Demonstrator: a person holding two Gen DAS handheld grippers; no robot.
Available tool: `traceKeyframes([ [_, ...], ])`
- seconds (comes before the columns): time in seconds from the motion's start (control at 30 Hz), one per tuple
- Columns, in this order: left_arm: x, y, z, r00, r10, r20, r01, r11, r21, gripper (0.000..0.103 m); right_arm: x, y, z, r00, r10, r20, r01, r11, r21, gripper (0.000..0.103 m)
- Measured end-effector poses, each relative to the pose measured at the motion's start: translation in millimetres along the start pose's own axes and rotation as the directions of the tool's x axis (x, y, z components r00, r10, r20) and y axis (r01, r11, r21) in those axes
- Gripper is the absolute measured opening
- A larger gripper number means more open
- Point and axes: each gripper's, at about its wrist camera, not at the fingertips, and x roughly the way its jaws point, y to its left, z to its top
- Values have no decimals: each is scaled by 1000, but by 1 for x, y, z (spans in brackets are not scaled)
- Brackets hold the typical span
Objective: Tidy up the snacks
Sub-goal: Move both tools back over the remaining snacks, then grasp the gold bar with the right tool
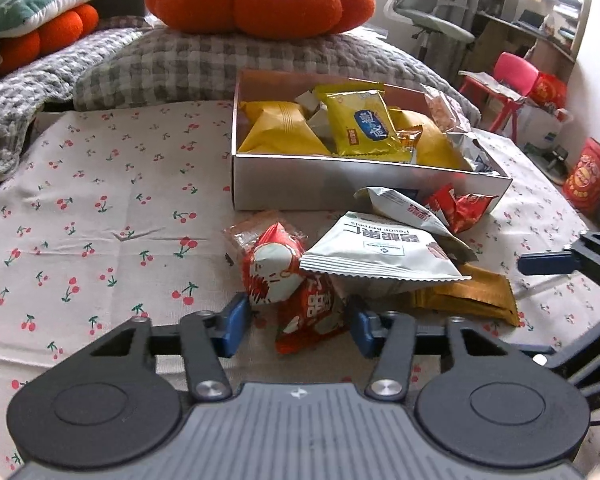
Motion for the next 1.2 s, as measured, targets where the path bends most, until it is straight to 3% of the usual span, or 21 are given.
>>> traceKeyframes([
  [0.13,-3,4,2,999,-18,-32,18,1000,5,36,6,-3,4,1000,12,-2,-12,999,30,99],
  [0.27,-8,7,1,997,-27,-67,28,999,19,33,10,-4,8,1000,24,-1,-24,999,37,99],
  [0.3,-8,7,1,997,-22,-73,25,999,27,26,11,-4,9,1000,26,0,-26,999,40,99],
  [0.37,-11,9,-1,996,-23,-90,26,999,41,24,13,-4,10,1000,25,1,-25,999,43,98],
  [0.47,-14,12,-3,993,-25,-111,31,998,50,21,13,-1,12,1000,14,6,-15,999,33,96],
  [0.5,-15,14,-3,993,-25,-116,31,998,50,15,13,0,12,1000,10,8,-10,1000,29,96],
  [0.6,-18,17,-5,992,-28,-123,34,998,48,15,13,3,13,1000,14,16,-14,1000,24,89],
  [0.67,-20,19,-5,993,-26,-116,31,999,39,20,12,4,15,1000,24,17,-25,999,28,82],
  [0.77,-20,21,-4,996,-26,-91,28,1000,14,40,10,7,16,999,40,18,-41,999,28,69],
  [0.83,-21,20,-4,998,-24,-58,23,999,-25,54,9,9,17,998,55,17,-56,998,29,50],
  [0.93,-18,13,-4,999,-43,-30,41,997,-57,54,7,14,19,997,78,8,-78,997,18,30],
  [1.07,-15,0,-3,1000,5,25,-4,999,-49,55,5,19,19,996,87,8,-87,996,-14,29],
  [1.2,-9,-2,-2,998,31,52,-24,992,-126,58,4,16,17,997,81,5,-81,997,-2,29],
])
